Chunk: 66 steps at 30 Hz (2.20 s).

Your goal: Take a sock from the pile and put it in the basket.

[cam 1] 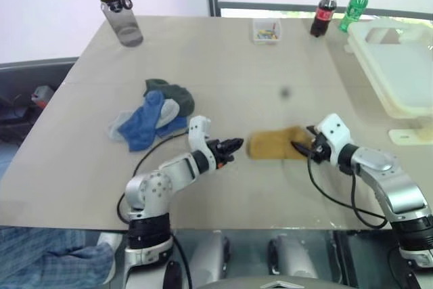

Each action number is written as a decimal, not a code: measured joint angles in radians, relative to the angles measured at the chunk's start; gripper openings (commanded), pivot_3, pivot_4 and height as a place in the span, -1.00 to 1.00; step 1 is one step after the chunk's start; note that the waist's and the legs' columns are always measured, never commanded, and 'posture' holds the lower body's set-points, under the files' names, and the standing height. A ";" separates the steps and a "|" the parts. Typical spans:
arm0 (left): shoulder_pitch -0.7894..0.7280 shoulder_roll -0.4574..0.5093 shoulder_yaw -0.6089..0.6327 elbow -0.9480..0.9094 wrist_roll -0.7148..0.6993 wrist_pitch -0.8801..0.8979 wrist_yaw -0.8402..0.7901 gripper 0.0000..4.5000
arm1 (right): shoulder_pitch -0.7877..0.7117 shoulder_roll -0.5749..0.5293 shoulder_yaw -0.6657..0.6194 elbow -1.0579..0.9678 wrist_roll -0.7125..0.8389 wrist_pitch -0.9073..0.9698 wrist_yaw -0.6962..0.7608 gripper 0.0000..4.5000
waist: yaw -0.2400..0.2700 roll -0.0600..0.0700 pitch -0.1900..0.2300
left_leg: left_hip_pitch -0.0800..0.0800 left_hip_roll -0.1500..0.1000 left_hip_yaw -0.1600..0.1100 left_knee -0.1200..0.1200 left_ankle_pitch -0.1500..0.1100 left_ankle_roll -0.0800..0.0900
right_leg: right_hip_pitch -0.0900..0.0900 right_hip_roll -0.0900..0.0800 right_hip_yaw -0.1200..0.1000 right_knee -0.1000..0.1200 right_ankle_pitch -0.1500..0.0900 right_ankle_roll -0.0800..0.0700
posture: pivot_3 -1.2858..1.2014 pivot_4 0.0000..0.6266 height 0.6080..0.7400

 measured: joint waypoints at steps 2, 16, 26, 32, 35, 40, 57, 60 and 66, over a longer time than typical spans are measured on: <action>-0.015 0.003 0.007 0.011 -0.011 0.024 0.011 -0.43 | 0.001 0.005 0.000 0.000 -0.003 -0.001 -0.001 0.49 | 0.000 0.000 0.000 | 0.000 0.000 0.000 0.000 0.000 0.000 | 0.000 0.000 0.000 0.000 0.000 0.000 | 0.03 -0.52 1.00; -0.035 0.037 0.070 0.066 -0.172 0.095 -0.035 0.98 | 0.018 0.026 -0.002 -0.010 -0.022 -0.007 -0.012 0.49 | -0.002 -0.001 -0.001 | 0.003 0.000 0.000 0.000 0.000 -0.001 | 0.003 0.000 0.000 0.000 0.000 0.000 | 0.03 -0.52 1.00; -0.130 0.064 -0.007 0.154 -0.172 0.198 -0.072 0.98 | 0.013 0.037 0.001 -0.001 -0.042 -0.017 -0.001 0.49 | 0.000 -0.002 -0.005 | 0.004 -0.001 0.000 -0.001 0.000 0.000 | 0.004 0.000 0.000 0.000 0.000 0.000 | 0.03 -0.52 1.00; -0.159 0.053 -0.041 0.209 -0.164 0.213 -0.108 0.98 | 0.013 0.046 0.001 -0.002 -0.052 -0.022 0.000 0.49 | -0.001 -0.002 -0.006 | 0.004 0.000 0.000 -0.001 0.000 -0.001 | 0.004 0.000 0.000 -0.001 0.000 0.000 | 0.03 -0.52 1.00; -0.157 0.038 -0.039 0.228 -0.176 0.214 -0.137 0.98 | 0.013 0.053 0.000 -0.005 -0.054 -0.021 -0.002 0.49 | -0.001 -0.002 -0.006 | 0.004 0.000 0.000 -0.001 0.000 -0.001 | 0.004 0.000 0.000 -0.001 0.000 0.000 | 0.03 -0.52 1.00; -0.154 -0.013 -0.010 0.256 -0.242 0.220 -0.192 0.98 | 0.013 0.064 0.000 -0.009 -0.058 -0.021 -0.003 0.49 | -0.003 -0.002 -0.005 | 0.003 0.000 0.000 -0.001 0.000 -0.001 | 0.002 0.000 0.000 -0.001 0.000 0.000 | 0.03 -0.52 1.00; -0.165 0.018 -0.103 0.190 -0.230 0.030 -0.345 0.98 | 0.013 0.064 0.006 -0.013 -0.067 -0.028 0.000 0.49 | -0.005 -0.002 -0.005 | 0.002 0.000 0.000 -0.002 0.000 -0.001 | 0.002 0.000 0.000 -0.002 0.000 0.000 | 0.03 -0.52 1.00; -0.165 0.024 -0.134 0.190 -0.224 0.000 -0.370 0.98 | 0.013 0.064 0.009 -0.013 -0.072 -0.036 0.000 0.49 | -0.007 -0.002 -0.005 | 0.002 0.000 0.000 -0.002 0.000 -0.001 | 0.002 0.000 0.000 -0.002 0.000 0.000 | 0.03 -0.52 1.00; -0.165 0.036 -0.194 0.176 -0.178 -0.112 -0.453 0.98 | 0.013 0.064 0.020 -0.012 -0.083 -0.062 0.009 0.49 | -0.008 -0.002 -0.005 | 0.002 0.000 0.000 -0.002 0.000 -0.001 | 0.002 0.000 0.000 -0.002 0.000 0.000 | 0.03 -0.52 1.00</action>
